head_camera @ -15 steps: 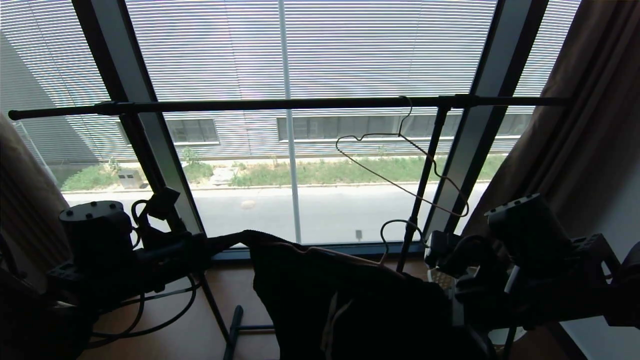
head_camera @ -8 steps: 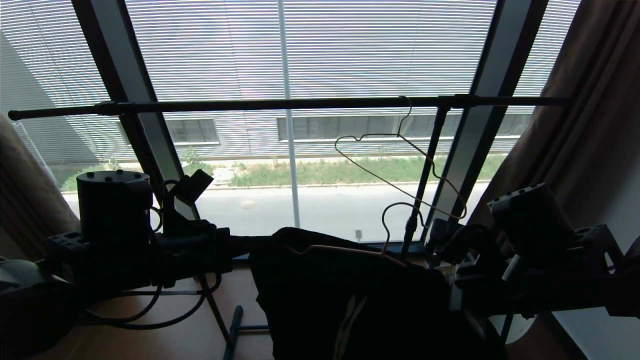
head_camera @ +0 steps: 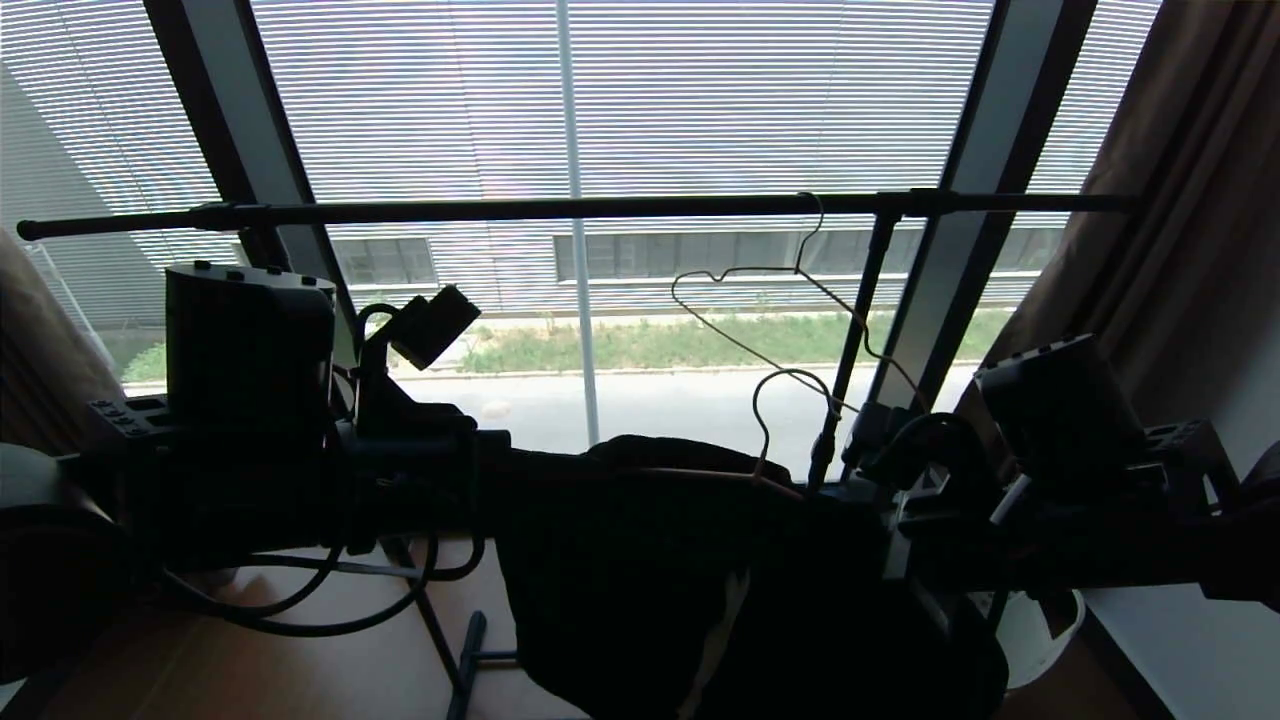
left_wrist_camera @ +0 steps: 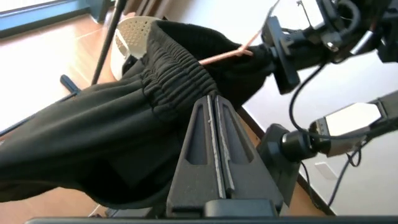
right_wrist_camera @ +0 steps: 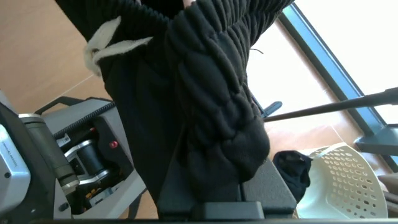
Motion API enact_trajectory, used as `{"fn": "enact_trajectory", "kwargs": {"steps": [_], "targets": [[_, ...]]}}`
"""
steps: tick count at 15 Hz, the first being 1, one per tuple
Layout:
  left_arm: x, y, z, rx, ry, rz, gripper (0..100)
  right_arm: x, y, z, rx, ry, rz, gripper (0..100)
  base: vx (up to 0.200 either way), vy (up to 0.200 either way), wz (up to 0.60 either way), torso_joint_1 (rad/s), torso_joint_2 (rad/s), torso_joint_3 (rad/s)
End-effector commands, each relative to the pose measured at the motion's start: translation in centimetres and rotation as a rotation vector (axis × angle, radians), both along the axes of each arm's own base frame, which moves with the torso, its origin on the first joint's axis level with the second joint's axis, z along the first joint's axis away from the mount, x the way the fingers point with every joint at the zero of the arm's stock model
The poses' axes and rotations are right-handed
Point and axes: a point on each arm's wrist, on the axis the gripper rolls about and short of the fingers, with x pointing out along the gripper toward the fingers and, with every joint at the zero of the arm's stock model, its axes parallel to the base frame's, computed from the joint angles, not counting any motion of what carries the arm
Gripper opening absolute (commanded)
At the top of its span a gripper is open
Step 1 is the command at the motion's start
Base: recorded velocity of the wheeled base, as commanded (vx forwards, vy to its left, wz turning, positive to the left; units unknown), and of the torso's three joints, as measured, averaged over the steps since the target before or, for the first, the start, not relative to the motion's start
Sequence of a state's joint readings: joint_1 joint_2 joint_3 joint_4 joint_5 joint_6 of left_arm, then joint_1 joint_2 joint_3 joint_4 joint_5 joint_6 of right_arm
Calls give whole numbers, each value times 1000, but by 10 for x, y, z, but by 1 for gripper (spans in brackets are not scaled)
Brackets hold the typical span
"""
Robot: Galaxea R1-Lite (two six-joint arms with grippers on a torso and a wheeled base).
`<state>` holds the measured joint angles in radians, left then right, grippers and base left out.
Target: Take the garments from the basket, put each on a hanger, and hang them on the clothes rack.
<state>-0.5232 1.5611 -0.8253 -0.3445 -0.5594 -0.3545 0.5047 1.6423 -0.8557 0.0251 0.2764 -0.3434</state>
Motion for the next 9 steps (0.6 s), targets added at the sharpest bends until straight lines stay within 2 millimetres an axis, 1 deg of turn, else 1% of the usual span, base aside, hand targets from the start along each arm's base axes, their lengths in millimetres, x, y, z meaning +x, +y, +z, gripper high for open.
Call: {"fn": "enact_trajectory", "kwargs": {"steps": [1, 3, 5, 7, 9], "targets": [[-8, -4, 7, -10, -16, -28, 0, 3, 1, -2, -2, 6, -1, 0, 0, 0, 0, 0, 0, 0], [-12, -10, 7, 1, -33, -60, 0, 2, 1, -1, 7, 8, -9, 0, 0, 0, 0, 0, 0, 0], [-8, -13, 8, 12, -54, -56, 0, -2, -1, 3, 33, 9, -17, 0, 0, 0, 0, 0, 0, 0], [-2, -16, 3, 35, -34, -41, 0, -12, -5, 11, 102, 26, 28, 0, 0, 0, 0, 0, 0, 0], [1, -18, -1, 66, -45, -55, 0, -18, -8, 14, 127, 30, 35, 0, 0, 0, 0, 0, 0, 0]]}}
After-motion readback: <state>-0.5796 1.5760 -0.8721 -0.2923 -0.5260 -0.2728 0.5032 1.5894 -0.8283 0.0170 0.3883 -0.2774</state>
